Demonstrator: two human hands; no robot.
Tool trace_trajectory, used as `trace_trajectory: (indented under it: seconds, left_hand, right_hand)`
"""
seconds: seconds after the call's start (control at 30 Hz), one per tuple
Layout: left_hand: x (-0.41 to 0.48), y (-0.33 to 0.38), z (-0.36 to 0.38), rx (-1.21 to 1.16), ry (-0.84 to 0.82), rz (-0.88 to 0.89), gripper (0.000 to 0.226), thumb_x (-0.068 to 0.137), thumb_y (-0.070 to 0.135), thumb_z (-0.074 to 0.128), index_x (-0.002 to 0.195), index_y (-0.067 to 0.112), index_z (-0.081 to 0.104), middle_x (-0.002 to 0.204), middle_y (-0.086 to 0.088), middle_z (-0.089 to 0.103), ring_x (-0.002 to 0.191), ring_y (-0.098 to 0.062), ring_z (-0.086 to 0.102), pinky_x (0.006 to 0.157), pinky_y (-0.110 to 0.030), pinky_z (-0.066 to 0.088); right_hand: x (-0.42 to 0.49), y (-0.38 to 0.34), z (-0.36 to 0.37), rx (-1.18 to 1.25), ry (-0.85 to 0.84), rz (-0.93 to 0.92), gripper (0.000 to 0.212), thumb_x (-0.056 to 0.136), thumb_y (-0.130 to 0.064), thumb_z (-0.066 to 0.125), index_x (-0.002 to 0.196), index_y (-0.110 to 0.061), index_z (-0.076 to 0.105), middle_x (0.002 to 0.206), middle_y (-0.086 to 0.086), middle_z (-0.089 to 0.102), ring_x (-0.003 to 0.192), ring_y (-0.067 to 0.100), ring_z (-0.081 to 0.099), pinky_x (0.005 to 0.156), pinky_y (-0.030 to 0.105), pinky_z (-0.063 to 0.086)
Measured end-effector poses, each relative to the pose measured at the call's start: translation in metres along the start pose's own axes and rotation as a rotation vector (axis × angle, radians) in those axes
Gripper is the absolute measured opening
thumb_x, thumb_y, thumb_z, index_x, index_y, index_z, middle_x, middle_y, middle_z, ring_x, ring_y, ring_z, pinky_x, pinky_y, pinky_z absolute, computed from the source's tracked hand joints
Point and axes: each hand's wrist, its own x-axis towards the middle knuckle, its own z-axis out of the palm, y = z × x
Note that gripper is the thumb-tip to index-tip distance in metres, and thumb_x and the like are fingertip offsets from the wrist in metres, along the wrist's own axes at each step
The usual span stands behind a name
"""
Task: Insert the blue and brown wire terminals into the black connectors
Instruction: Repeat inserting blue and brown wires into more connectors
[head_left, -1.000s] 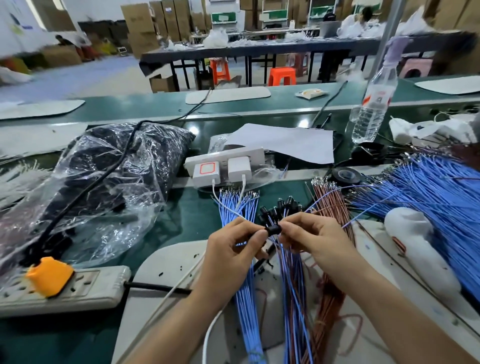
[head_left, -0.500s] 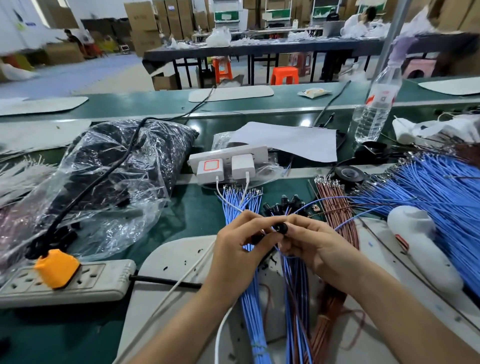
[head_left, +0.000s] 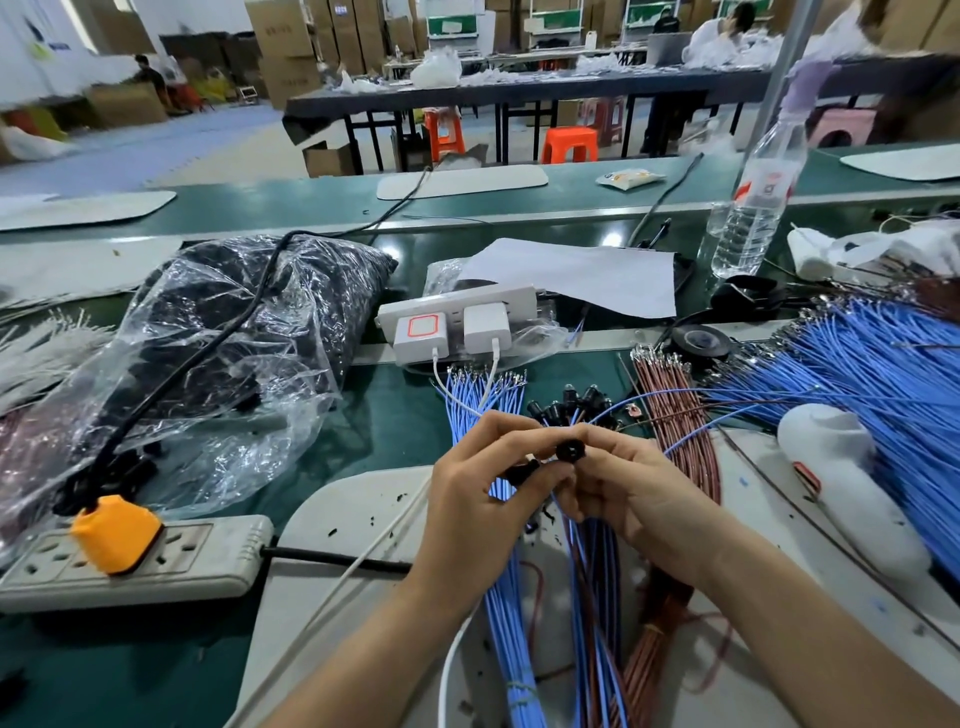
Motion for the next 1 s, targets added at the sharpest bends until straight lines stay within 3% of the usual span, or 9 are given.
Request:
trace_trajectory:
  seconds: [0.1,0.23,0.33,0.43,0.53,0.7,1.0]
  left_hand:
    - [0.0003,0.0009,0.0002,0.003,-0.005,0.015,0.027,0.08,0.007,0.071,0.106,0.014,0.071,0.095,0.002,0.064,0.078,-0.008,0.063,0.072,-0.02,0.051]
    - [0.0005,0.001,-0.0001,0.024,0.003,0.016,0.022,0.08,0.009,0.072,0.102,0.012,0.072,0.094,0.005,0.066,0.074,-0.006,0.062,0.07,-0.018,0.05]
    - [0.0007,0.0,-0.0006,0.034,0.013,0.023,0.02,0.079,0.007,0.073,0.099,0.009,0.072,0.092,0.005,0.067,0.071,-0.003,0.061,0.069,-0.015,0.048]
    - [0.001,-0.0007,-0.0009,0.047,0.02,0.034,0.018,0.08,0.01,0.073,0.097,0.009,0.071,0.09,0.005,0.066,0.072,-0.001,0.06,0.07,-0.012,0.046]
    - [0.001,-0.001,-0.0009,0.041,0.024,0.041,0.016,0.08,0.011,0.073,0.096,0.01,0.07,0.089,0.007,0.064,0.072,0.002,0.058,0.07,-0.01,0.045]
    - [0.0003,-0.002,-0.0017,0.045,0.003,0.048,0.016,0.081,0.014,0.071,0.097,0.009,0.07,0.09,0.004,0.064,0.074,0.004,0.057,0.07,-0.011,0.045]
    - [-0.0007,-0.0039,-0.0012,0.01,0.007,0.054,0.018,0.081,0.013,0.073,0.097,0.018,0.069,0.091,0.013,0.064,0.072,-0.001,0.058,0.069,-0.015,0.047]
  right_hand:
    - [-0.0016,-0.0003,0.0013,-0.029,0.059,-0.032,0.017,0.08,-0.023,0.061,0.094,-0.012,0.064,0.061,0.006,0.059,0.053,0.015,0.054,0.051,0.022,0.046]
    - [-0.0035,-0.0012,0.0023,-0.198,0.144,-0.154,0.005,0.084,-0.011,0.061,0.084,-0.014,0.064,0.063,0.007,0.063,0.054,0.018,0.057,0.053,0.025,0.048]
    - [-0.0046,-0.0011,0.0036,-0.457,0.19,-0.291,0.029,0.086,0.008,0.059,0.082,-0.02,0.065,0.066,0.003,0.067,0.058,0.013,0.062,0.059,0.022,0.051]
    - [-0.0044,-0.0009,0.0068,-0.752,0.264,-0.419,0.038,0.08,0.003,0.071,0.078,-0.034,0.063,0.067,-0.008,0.065,0.059,0.003,0.059,0.06,0.014,0.047]
    - [-0.0038,-0.0015,0.0079,-0.906,0.339,-0.548,0.048,0.073,0.005,0.076,0.075,-0.039,0.057,0.068,-0.012,0.06,0.062,0.003,0.057,0.06,0.009,0.043]
    - [-0.0049,0.0004,0.0085,-0.909,0.344,-0.558,0.047,0.071,0.003,0.079,0.077,-0.04,0.06,0.076,-0.011,0.068,0.065,0.0,0.064,0.063,0.008,0.046]
    - [-0.005,0.0002,0.0101,-0.928,0.321,-0.571,0.036,0.074,0.002,0.077,0.078,-0.031,0.063,0.066,-0.017,0.065,0.063,-0.005,0.064,0.062,0.004,0.045]
